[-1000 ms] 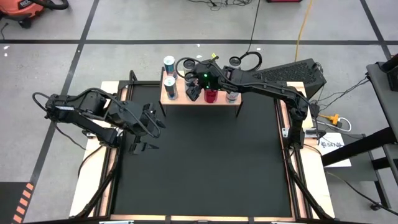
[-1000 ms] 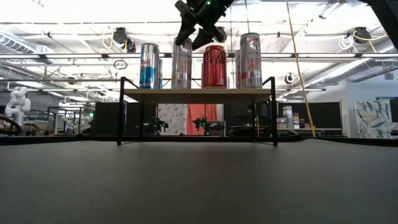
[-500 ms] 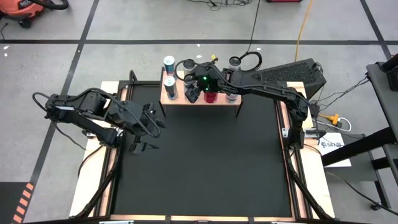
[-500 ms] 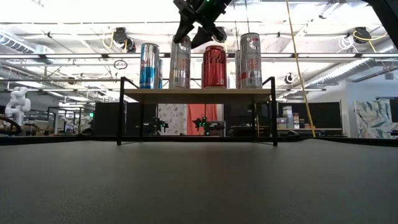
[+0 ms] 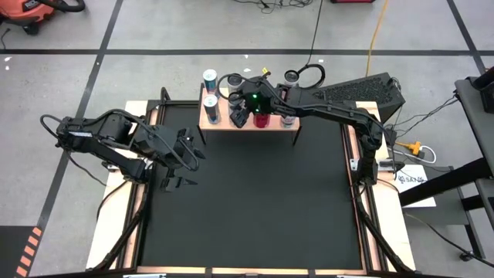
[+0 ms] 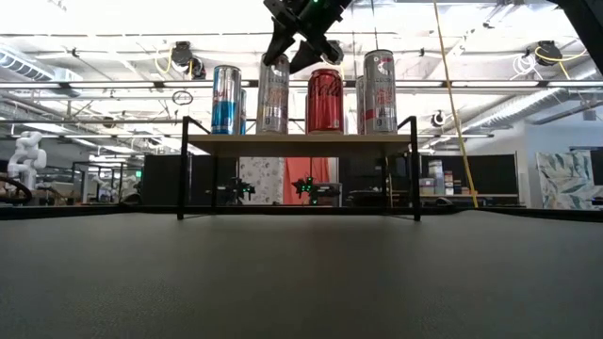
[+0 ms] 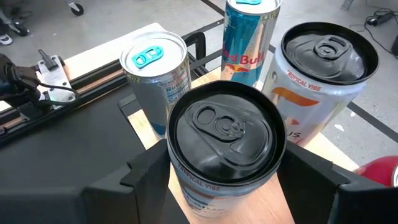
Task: Place canned beverage on shelf
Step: Put the white orange soda can on the shelf aligned with the other white orange soda can
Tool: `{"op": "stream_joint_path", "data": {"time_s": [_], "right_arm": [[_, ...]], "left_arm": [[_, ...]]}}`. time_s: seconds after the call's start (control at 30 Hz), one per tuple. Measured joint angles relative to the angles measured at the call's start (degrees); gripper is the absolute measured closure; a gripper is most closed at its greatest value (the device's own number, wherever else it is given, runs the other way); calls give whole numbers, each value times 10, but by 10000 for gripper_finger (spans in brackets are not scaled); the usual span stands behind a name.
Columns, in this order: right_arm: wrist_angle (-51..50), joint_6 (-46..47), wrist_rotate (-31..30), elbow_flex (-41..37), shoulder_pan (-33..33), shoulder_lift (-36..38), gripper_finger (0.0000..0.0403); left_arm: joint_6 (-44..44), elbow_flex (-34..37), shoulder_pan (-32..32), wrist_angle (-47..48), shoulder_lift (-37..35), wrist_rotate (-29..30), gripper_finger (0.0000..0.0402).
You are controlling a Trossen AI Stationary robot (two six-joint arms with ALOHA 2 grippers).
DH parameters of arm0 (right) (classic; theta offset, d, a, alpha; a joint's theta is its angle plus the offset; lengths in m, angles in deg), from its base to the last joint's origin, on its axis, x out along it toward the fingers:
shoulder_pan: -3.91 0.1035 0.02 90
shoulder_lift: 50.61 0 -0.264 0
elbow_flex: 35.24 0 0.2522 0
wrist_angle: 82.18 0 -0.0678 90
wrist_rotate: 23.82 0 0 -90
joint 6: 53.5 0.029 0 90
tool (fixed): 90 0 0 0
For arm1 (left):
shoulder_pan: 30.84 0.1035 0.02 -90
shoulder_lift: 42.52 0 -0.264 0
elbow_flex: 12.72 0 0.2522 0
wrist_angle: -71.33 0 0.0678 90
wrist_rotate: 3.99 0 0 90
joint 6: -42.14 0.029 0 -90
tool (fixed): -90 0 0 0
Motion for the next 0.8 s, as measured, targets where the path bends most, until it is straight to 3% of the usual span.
{"op": "stream_joint_path", "data": {"time_s": [0.33,0.8], "right_arm": [[-1,-27,-13,0,-3,0,163],[0,3,-1,0,-7,0,163]], "left_arm": [[0,0,0,0,0,0,14],[0,0,0,0,0,0,14]]}}
